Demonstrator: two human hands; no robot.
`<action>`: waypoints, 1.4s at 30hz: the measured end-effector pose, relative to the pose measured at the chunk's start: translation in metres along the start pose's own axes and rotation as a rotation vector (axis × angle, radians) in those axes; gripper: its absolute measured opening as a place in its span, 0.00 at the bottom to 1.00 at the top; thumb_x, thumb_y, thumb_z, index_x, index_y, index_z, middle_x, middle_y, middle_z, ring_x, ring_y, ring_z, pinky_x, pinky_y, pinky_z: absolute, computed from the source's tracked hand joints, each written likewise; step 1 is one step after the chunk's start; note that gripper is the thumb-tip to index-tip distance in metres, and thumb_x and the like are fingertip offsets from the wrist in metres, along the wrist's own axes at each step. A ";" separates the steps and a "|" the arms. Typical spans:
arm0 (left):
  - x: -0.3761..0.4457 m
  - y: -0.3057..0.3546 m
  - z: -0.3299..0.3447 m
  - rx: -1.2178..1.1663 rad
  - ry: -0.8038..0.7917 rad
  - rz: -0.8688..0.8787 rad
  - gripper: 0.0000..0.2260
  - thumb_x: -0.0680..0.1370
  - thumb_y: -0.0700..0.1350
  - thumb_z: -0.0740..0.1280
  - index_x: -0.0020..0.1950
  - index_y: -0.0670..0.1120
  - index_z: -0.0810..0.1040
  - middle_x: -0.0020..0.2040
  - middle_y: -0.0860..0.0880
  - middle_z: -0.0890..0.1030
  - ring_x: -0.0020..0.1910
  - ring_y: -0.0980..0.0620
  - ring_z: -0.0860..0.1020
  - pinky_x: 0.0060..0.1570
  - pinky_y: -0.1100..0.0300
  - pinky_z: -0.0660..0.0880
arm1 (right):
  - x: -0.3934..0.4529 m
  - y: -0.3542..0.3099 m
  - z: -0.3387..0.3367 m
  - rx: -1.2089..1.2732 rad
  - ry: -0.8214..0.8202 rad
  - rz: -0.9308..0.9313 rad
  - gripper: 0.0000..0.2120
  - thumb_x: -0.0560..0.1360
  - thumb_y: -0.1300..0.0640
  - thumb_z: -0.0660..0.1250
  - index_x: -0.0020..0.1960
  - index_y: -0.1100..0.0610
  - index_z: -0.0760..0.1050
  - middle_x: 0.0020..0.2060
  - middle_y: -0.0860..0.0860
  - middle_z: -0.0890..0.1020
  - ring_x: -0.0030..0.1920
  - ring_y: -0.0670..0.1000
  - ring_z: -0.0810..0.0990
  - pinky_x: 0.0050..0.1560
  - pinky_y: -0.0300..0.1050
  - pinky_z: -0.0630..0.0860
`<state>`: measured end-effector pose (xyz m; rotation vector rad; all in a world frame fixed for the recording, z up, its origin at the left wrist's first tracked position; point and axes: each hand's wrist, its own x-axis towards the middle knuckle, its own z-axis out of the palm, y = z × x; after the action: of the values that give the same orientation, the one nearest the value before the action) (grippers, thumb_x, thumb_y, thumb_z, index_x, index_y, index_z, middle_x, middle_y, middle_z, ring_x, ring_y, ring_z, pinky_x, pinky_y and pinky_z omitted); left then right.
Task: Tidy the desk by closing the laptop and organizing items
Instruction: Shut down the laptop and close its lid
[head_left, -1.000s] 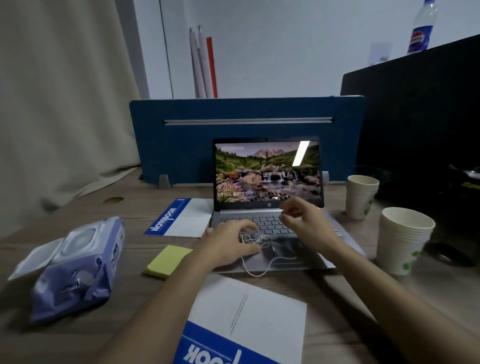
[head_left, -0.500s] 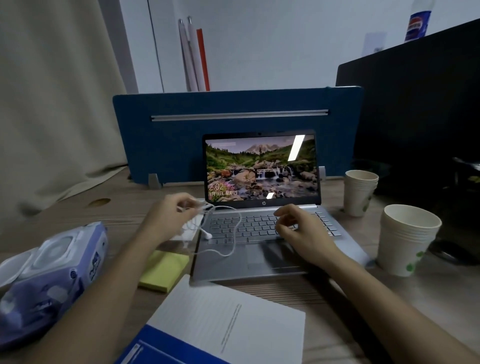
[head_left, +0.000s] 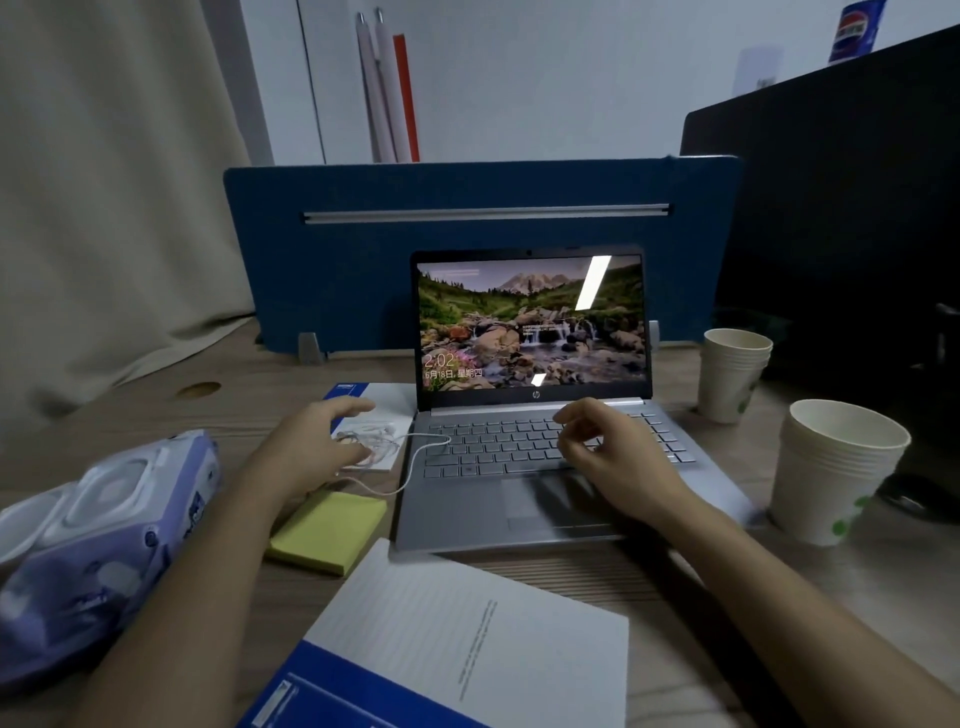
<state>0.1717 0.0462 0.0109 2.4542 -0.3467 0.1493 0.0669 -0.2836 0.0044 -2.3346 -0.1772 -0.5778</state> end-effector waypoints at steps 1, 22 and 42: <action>-0.001 0.002 -0.002 -0.001 -0.022 0.009 0.27 0.73 0.44 0.74 0.69 0.61 0.72 0.69 0.51 0.75 0.61 0.51 0.73 0.49 0.56 0.70 | 0.000 0.000 0.000 -0.003 -0.001 0.001 0.08 0.76 0.58 0.67 0.55 0.53 0.77 0.43 0.44 0.82 0.48 0.46 0.80 0.50 0.43 0.76; -0.010 0.039 0.031 0.000 -0.058 0.228 0.08 0.77 0.47 0.70 0.55 0.57 0.81 0.51 0.58 0.81 0.50 0.58 0.78 0.44 0.63 0.73 | -0.001 0.002 0.002 -0.041 0.022 0.021 0.09 0.76 0.60 0.68 0.55 0.52 0.78 0.41 0.42 0.81 0.47 0.44 0.79 0.44 0.28 0.68; 0.006 0.005 0.003 0.386 0.187 -0.123 0.13 0.78 0.36 0.66 0.56 0.51 0.83 0.56 0.47 0.81 0.44 0.52 0.76 0.39 0.56 0.73 | -0.008 -0.001 -0.005 -0.073 0.020 -0.006 0.08 0.77 0.59 0.68 0.56 0.55 0.79 0.47 0.46 0.81 0.50 0.46 0.79 0.50 0.31 0.70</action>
<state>0.1764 0.0394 0.0121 2.8029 -0.0889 0.4241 0.0576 -0.2857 0.0047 -2.3985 -0.1564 -0.6206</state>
